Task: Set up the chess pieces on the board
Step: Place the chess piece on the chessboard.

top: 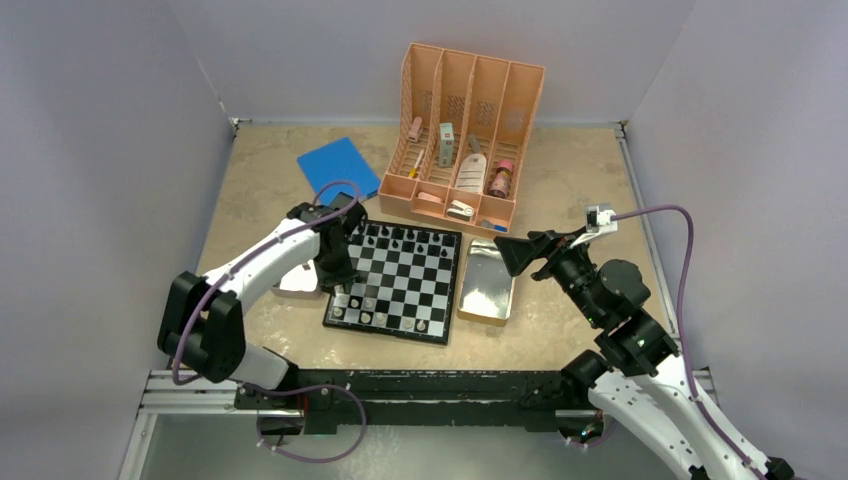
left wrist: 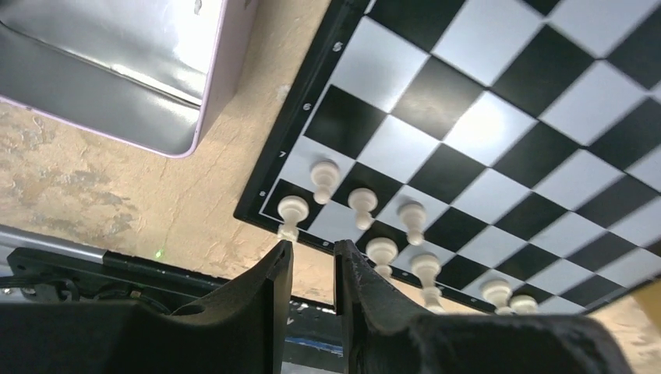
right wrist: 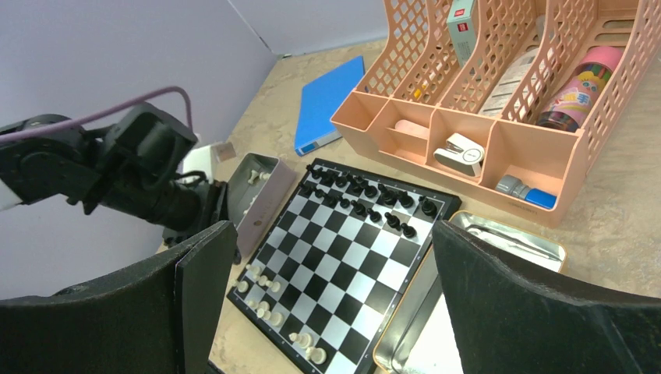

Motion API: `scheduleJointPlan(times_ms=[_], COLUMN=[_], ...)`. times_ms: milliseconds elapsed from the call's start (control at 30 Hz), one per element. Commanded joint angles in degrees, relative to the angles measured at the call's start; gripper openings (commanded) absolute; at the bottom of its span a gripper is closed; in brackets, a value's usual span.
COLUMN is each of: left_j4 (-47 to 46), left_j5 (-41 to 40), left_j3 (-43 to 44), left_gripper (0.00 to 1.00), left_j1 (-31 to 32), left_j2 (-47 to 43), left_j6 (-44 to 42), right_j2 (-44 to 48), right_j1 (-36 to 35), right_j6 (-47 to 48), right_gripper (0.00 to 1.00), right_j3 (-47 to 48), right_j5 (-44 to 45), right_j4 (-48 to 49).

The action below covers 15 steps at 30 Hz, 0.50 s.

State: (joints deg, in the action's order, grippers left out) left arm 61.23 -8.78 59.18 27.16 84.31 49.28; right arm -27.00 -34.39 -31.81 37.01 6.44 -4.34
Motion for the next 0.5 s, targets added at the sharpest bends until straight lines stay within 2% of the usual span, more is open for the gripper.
scheduleJointPlan(times_ms=[0, 100, 233, 367, 467], left_j4=[-0.92, -1.47, -4.17, -7.16, -10.47], left_j5=[-0.17, 0.0, 3.61, 1.37, 2.73], left_j3=[3.98, 5.78, 8.37, 11.63, 13.06], left_gripper=[0.26, 0.26, 0.26, 0.24, 0.24], left_j1=[-0.65, -4.76, -13.64, -18.24, -22.83], left_j2=[-4.62, -4.71, -4.6, -3.37, -1.21], left_j6=[-2.77, -5.91, -12.28, -15.87, -17.64], right_j2=[0.28, 0.27, 0.2, 0.18, 0.13], right_j1=[-0.15, -0.15, -0.19, -0.15, -0.17], right_j6=[1.24, 1.28, 1.23, 1.31, 1.38], right_gripper=[0.98, 0.98, 0.98, 0.98, 0.98], right_j3=[0.8, 0.69, 0.87, 0.87, 1.02], right_j5=[-0.37, -0.45, -0.46, -0.46, -0.46], right_j4=[2.38, 2.52, 2.51, 2.54, 2.2])
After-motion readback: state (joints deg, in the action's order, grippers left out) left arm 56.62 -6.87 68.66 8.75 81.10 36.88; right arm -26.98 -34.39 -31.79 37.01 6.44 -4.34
